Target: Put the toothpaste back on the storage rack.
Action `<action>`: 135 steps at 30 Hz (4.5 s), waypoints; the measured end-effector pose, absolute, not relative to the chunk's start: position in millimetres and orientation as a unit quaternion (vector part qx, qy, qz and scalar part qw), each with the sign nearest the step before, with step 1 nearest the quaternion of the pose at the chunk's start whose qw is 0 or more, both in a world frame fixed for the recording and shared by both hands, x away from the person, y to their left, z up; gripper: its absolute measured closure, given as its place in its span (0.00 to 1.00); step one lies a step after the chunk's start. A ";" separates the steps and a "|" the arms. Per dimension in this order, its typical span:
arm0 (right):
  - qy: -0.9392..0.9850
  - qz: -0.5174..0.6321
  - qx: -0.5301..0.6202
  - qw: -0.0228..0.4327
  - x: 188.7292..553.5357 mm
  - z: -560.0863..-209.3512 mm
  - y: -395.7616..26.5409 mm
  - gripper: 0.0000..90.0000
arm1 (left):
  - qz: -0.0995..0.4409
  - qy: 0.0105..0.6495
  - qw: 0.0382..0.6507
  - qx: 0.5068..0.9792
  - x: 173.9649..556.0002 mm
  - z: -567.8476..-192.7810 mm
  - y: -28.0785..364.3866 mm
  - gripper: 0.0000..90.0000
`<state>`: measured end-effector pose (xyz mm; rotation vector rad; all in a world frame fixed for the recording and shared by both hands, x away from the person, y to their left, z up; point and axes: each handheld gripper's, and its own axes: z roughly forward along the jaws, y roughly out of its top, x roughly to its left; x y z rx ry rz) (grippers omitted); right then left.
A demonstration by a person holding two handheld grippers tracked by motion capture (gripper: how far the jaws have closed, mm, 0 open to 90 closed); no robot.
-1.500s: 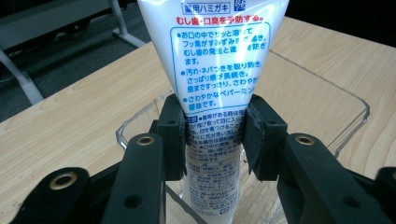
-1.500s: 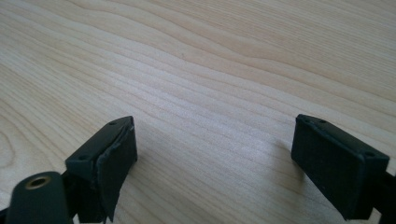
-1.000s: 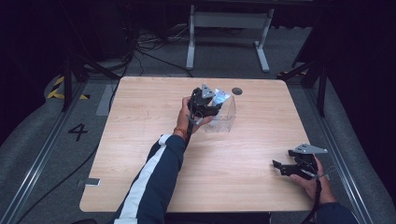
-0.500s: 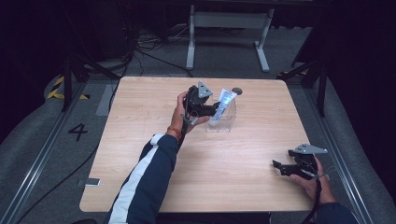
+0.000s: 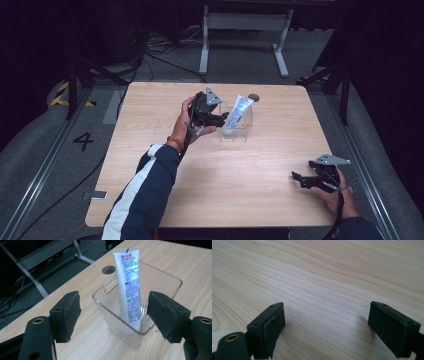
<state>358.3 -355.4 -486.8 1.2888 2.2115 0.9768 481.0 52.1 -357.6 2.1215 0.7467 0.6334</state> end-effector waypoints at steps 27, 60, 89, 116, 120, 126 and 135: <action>0.791 0.347 0.463 0.200 357.1 -486.7 -355.5 0.16 | 0.261 0.282 0.311 0.869 443.6 -367.4 111.6 0.28; 0.789 0.349 0.464 0.200 356.6 -486.7 -355.4 0.16 | 0.243 0.294 0.269 0.884 392.6 -405.6 199.8 0.26; 0.790 0.349 0.463 0.199 356.4 -486.7 -355.7 0.16 | 0.190 0.350 0.292 0.869 342.4 -462.1 289.2 0.25; 0.794 0.351 0.456 0.197 355.7 -486.7 -356.2 0.17 | 0.162 0.392 0.335 0.841 327.2 -481.8 308.8 0.17; 0.794 0.351 0.456 0.197 355.8 -486.7 -356.3 0.17 | 0.162 0.392 0.332 0.843 328.3 -481.3 308.0 0.15; 0.794 0.351 0.455 0.197 355.9 -486.7 -356.4 0.17 | 0.157 0.394 0.336 0.841 329.4 -482.4 306.1 0.14; 0.794 0.351 0.456 0.197 355.8 -486.7 -356.3 0.17 | 0.160 0.394 0.333 0.841 329.7 -481.9 306.3 0.13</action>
